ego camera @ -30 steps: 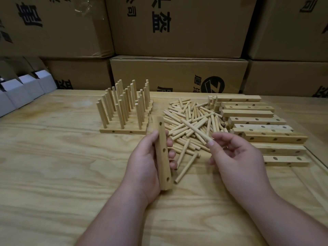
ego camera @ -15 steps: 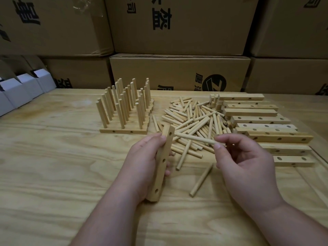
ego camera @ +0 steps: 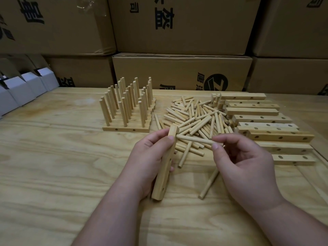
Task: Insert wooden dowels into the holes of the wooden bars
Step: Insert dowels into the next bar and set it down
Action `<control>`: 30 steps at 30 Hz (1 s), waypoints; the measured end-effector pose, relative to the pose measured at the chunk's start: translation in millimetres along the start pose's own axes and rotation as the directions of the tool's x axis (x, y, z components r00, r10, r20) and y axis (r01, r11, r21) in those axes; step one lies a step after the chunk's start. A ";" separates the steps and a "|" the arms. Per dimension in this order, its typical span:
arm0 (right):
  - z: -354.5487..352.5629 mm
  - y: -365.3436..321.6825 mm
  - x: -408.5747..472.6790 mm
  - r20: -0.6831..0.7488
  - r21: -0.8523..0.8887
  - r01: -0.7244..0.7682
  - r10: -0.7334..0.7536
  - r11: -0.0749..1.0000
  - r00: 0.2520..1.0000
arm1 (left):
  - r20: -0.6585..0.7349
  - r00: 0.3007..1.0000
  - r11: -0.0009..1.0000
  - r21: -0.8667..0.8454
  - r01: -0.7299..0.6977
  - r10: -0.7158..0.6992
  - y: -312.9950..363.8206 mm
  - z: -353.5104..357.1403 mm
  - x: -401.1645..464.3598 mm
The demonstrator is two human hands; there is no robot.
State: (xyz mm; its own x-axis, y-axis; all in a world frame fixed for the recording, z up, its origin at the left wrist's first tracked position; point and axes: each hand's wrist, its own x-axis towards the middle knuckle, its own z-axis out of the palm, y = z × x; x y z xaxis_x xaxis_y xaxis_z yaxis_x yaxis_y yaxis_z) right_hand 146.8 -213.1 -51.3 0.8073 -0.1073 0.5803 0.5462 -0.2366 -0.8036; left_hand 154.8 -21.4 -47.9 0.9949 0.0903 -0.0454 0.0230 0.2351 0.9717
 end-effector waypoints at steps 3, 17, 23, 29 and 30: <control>-0.8 0.6 0.7 -0.013 -0.001 0.008 -0.008 1.000 1.000 | 0.022 1.000 1.000 0.006 -0.016 0.016 -0.2 0.9 -0.1; -0.5 -2.7 1.7 0.013 -0.042 -0.034 0.034 0.999 0.999 | -0.019 1.000 1.000 0.024 -0.010 0.011 2.6 1.4 -1.5; -0.5 -2.8 0.4 0.047 -0.083 -0.006 0.010 0.997 0.999 | -0.035 0.999 1.000 0.012 0.013 -0.013 5.5 2.7 -2.9; 0.4 -1.4 2.4 0.094 -0.134 -0.021 0.034 0.991 0.995 | -0.013 0.999 0.999 0.007 0.040 -0.040 7.5 3.7 -4.6; 0.5 -0.6 2.5 0.094 -0.148 -0.027 0.041 0.989 0.995 | -0.011 0.999 0.999 0.013 0.034 -0.034 7.5 4.5 -4.9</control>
State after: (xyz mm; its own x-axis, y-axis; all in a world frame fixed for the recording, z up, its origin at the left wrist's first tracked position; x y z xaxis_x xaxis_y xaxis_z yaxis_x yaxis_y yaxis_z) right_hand 148.6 -212.7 -49.4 0.8465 -0.0252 0.5318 0.4853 -0.3740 -0.7903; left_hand 150.5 -24.4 -39.4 0.9924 0.0933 -0.0808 0.0580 0.2252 0.9726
